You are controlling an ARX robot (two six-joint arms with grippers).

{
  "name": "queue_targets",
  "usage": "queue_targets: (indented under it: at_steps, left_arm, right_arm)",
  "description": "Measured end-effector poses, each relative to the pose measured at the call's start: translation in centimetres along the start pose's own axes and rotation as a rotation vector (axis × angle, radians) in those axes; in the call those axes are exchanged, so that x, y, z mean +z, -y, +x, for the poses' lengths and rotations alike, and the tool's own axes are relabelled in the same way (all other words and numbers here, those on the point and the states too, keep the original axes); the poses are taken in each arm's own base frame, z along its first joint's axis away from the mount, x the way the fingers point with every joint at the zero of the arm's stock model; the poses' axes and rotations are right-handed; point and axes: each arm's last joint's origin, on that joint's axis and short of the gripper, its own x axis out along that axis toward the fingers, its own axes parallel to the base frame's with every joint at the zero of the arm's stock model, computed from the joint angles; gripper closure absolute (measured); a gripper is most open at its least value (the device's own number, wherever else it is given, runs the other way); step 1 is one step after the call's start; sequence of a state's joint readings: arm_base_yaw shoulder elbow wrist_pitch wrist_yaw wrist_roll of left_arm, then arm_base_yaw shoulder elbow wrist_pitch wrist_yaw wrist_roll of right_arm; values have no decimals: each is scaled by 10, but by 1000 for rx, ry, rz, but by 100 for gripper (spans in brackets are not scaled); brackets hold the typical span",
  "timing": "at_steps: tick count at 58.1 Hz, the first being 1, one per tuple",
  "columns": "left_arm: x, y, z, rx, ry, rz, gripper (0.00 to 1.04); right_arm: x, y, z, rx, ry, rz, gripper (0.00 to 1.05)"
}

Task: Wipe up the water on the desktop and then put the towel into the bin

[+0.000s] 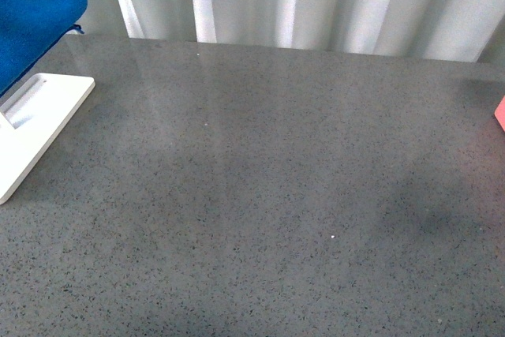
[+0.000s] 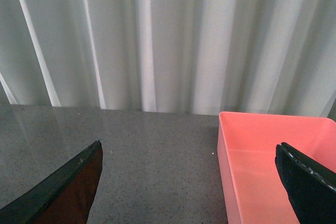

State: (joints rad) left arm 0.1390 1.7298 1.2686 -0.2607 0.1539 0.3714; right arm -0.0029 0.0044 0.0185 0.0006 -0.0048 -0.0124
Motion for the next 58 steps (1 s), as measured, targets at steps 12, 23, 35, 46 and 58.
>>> queue_targets:
  at_steps: [12, 23, 35, 46, 58]
  left_arm:
    - [14, -7, 35, 77, 1, 35, 7]
    - [21, -9, 72, 110, -102, 55, 7]
    - [32, -9, 85, 102, -127, 31, 7]
    - [33, -15, 91, 148, -124, 9, 7]
    - [25, -22, 99, 154, -158, -8, 7]
  right_arm:
    - [0, 0, 0, 0, 0, 0, 7]
    - [0, 0, 0, 0, 0, 0, 7]
    - [0, 0, 0, 0, 0, 0, 7]
    - [0, 0, 0, 0, 0, 0, 7]
    - [0, 0, 0, 0, 0, 0, 7]
